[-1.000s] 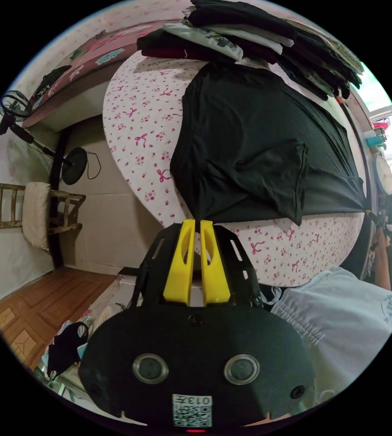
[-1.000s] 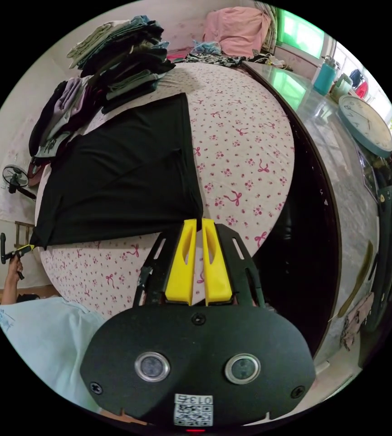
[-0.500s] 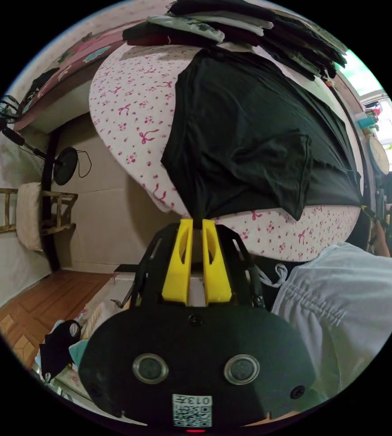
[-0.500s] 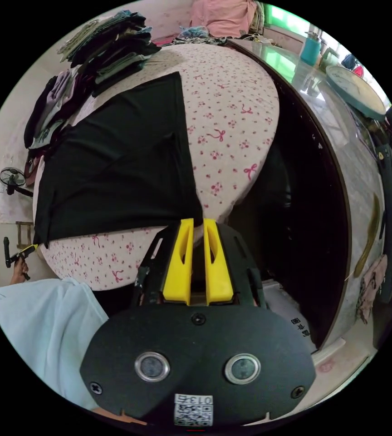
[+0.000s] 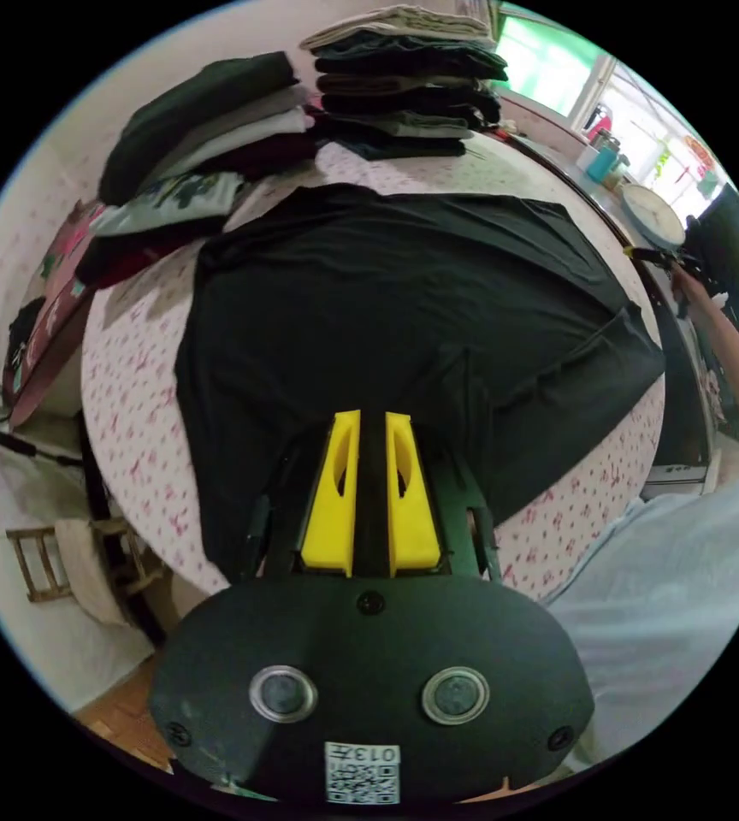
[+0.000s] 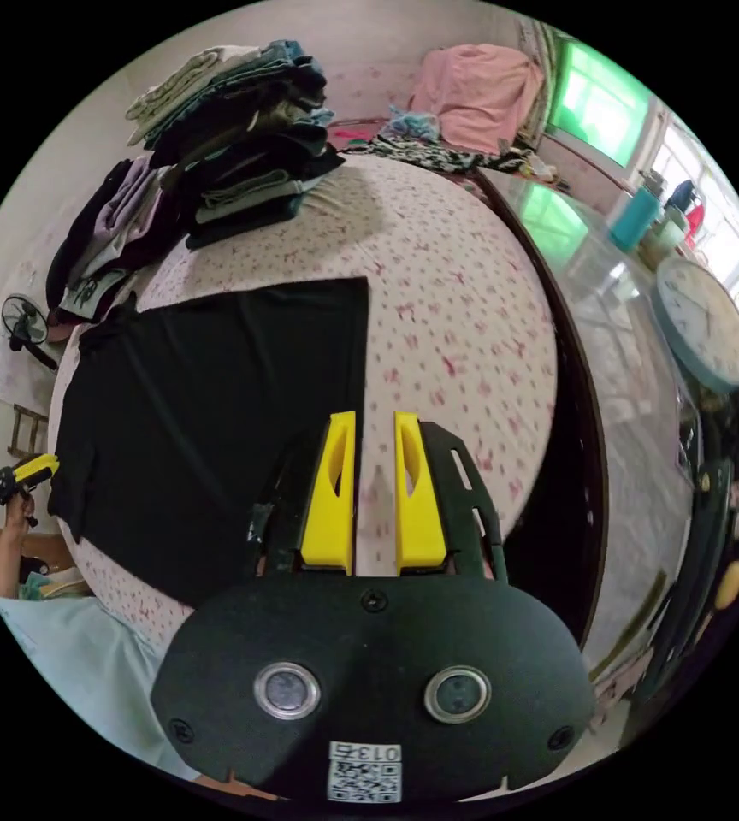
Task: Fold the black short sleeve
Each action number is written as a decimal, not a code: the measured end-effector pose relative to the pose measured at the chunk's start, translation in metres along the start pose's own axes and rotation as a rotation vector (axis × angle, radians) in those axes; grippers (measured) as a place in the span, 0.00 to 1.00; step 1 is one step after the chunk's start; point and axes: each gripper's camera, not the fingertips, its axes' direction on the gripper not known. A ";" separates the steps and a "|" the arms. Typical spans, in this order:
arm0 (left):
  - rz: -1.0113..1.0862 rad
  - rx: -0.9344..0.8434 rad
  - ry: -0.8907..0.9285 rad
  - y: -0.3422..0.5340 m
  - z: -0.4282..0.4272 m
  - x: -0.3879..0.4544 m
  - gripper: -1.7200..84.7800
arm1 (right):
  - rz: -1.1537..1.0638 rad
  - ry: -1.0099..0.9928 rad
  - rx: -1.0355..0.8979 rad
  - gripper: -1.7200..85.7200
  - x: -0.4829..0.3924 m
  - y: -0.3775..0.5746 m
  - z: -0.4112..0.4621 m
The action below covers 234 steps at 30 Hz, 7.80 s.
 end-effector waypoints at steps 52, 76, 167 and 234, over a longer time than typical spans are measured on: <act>0.779 -0.146 0.123 -0.147 0.122 0.367 0.04 | 0.035 -0.109 -0.166 0.07 0.035 0.094 0.016; 0.597 -0.032 0.364 -0.226 0.093 0.319 0.05 | 0.007 -0.076 0.024 0.09 0.065 0.007 0.008; -0.157 -0.018 -0.104 0.216 -0.039 -0.096 0.02 | -1.002 -0.263 -0.139 0.04 -0.645 0.012 0.151; -0.246 -0.023 -0.121 0.214 -0.018 -0.042 0.02 | -0.002 0.066 -0.106 0.07 -0.214 0.137 0.061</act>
